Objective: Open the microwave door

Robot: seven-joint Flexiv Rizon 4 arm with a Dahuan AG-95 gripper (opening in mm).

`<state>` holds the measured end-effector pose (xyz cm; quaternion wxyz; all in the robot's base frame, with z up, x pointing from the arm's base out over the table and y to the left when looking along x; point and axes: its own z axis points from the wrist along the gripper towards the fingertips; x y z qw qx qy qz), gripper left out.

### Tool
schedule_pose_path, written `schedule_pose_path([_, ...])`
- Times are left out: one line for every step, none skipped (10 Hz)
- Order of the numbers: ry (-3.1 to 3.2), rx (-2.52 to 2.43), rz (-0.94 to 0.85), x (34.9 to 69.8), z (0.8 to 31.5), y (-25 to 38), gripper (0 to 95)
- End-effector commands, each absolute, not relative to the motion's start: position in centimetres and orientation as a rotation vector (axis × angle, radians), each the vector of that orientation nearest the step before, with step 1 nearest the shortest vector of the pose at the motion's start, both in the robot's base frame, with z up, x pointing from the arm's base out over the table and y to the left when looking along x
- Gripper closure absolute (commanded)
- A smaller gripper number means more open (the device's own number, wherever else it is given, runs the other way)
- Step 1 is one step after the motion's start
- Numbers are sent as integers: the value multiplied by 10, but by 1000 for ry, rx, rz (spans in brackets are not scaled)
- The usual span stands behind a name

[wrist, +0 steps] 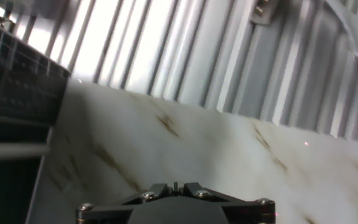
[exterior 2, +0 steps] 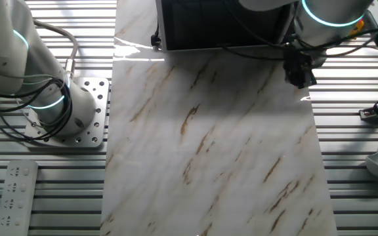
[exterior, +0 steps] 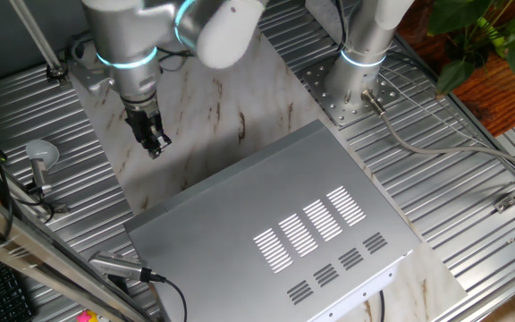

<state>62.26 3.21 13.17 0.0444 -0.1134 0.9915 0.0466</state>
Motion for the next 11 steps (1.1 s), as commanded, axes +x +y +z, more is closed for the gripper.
schedule_pose_path([3004, -248, 230, 621, 133, 32, 950])
schedule_pose_path([2999, -228, 241, 621, 133, 32, 950])
schedule_pose_path([2994, -228, 241, 621, 133, 32, 950])
schedule_pose_path([2992, -236, 240, 621, 133, 32, 950])
schedule_pose_path([2990, -247, 238, 621, 133, 32, 950])
schedule_pose_path([2987, -253, 239, 621, 133, 32, 950])
schedule_pose_path([2979, -250, 238, 621, 133, 32, 950])
schedule_pose_path([2973, -238, 236, 621, 133, 32, 950])
schedule_pose_path([2972, -225, 234, 621, 133, 32, 950])
schedule_pose_path([2970, -216, 231, 621, 133, 32, 950])
schedule_pose_path([2969, -239, 229, 621, 133, 32, 760])
